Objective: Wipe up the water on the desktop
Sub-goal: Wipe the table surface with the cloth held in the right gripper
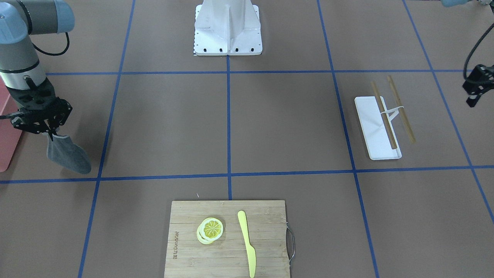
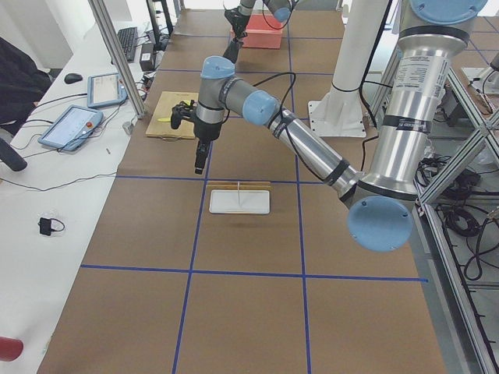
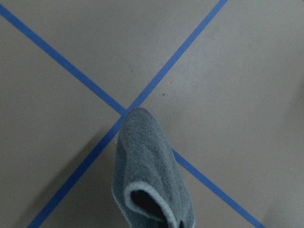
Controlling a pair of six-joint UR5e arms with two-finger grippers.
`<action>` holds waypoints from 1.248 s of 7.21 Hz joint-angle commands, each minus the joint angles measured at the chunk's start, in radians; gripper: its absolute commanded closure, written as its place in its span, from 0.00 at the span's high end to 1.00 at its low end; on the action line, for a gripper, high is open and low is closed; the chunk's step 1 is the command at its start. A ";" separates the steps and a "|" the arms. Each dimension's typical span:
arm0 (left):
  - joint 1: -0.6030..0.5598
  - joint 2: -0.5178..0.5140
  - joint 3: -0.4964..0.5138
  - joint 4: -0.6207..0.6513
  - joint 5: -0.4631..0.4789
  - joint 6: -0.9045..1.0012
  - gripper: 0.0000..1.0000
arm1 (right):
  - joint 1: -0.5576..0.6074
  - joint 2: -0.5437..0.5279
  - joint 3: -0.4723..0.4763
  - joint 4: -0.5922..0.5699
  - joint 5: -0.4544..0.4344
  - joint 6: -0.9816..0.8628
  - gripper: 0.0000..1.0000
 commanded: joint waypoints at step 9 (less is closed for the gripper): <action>-0.077 0.109 0.078 -0.077 -0.044 0.083 0.98 | -0.335 0.167 -0.026 -0.068 0.148 0.197 0.00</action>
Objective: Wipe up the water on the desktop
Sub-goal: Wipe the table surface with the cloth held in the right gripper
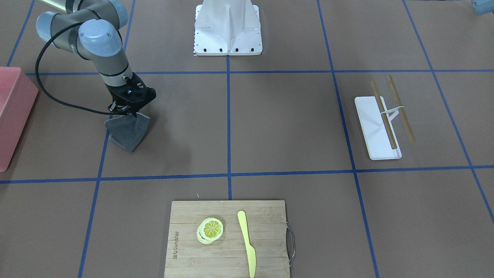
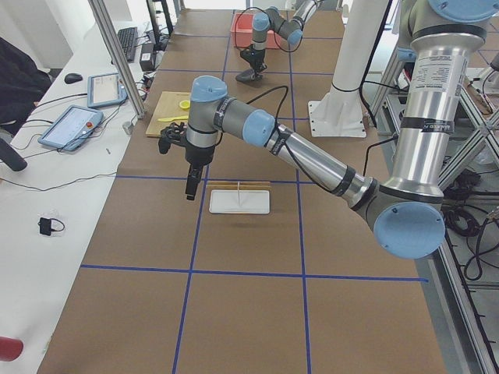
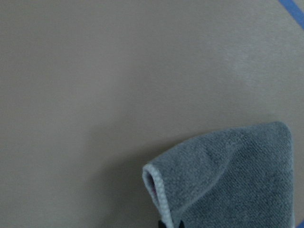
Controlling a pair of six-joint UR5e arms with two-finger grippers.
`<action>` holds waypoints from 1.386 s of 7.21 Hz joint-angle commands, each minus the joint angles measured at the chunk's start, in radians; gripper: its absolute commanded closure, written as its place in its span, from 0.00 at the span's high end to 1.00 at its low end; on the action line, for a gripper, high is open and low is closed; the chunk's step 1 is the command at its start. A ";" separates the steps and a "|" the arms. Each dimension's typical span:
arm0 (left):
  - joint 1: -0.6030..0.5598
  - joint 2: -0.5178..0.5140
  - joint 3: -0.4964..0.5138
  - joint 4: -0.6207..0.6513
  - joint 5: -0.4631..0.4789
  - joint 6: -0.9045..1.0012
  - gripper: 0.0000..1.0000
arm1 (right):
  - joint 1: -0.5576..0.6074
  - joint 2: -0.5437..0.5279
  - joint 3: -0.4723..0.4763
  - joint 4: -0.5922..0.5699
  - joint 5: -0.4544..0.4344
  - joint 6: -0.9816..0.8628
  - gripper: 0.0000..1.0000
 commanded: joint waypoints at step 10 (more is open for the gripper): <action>0.004 0.191 0.061 -0.196 -0.071 -0.014 0.98 | 0.344 -0.036 -0.216 -0.010 0.177 -0.303 0.00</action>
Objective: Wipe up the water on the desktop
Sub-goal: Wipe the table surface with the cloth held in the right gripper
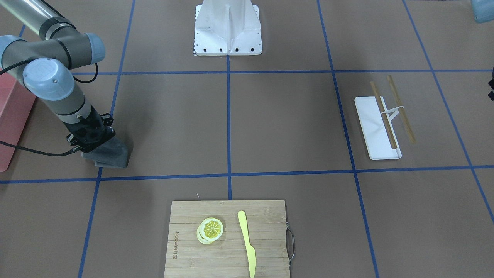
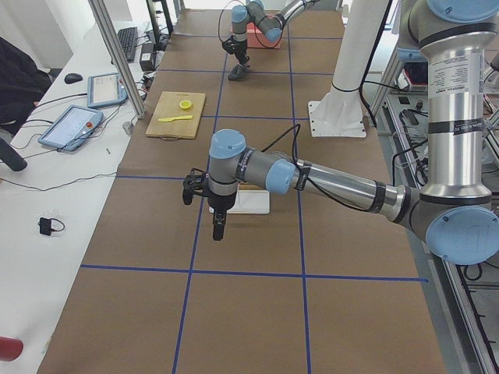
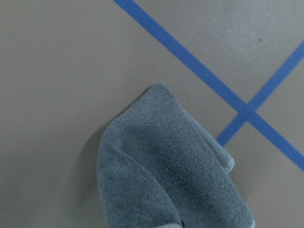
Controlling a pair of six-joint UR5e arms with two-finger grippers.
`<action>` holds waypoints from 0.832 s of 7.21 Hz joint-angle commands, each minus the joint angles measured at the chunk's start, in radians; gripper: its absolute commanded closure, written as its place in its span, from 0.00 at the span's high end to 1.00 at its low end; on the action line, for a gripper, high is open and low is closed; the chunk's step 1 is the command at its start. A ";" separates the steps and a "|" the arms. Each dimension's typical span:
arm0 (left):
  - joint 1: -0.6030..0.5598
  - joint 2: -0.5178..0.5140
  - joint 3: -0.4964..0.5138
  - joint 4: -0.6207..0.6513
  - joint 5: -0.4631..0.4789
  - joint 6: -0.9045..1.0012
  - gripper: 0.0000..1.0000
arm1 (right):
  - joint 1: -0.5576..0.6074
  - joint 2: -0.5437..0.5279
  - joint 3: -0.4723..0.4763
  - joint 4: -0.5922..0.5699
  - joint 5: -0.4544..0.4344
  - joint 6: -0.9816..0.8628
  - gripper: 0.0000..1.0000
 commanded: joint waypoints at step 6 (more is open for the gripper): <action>-0.003 -0.001 0.011 0.001 0.000 0.000 0.98 | -0.160 -0.108 0.168 0.004 0.100 0.157 0.00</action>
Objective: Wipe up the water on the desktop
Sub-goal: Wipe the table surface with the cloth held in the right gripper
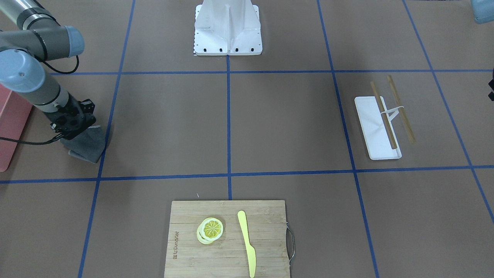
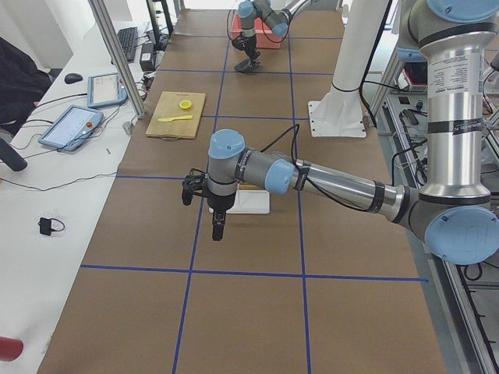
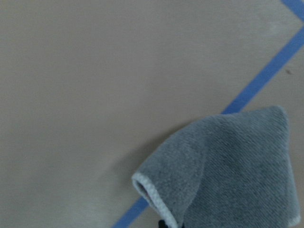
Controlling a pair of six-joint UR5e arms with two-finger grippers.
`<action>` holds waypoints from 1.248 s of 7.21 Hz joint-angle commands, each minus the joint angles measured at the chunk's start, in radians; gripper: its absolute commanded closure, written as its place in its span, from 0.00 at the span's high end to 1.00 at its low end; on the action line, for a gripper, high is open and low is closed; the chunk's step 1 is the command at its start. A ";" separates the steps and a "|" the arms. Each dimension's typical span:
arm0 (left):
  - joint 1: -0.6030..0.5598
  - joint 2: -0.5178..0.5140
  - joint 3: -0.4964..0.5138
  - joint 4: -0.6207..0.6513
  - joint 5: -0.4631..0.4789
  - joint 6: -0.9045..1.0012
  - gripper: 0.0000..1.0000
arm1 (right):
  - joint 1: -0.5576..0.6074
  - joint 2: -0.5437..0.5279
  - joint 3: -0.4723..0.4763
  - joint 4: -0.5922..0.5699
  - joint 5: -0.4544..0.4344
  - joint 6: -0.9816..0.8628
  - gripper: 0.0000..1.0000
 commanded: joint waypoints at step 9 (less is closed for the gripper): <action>-0.018 -0.052 0.007 0.040 0.002 0.000 0.98 | -0.084 0.134 -0.036 -0.004 -0.052 0.309 0.00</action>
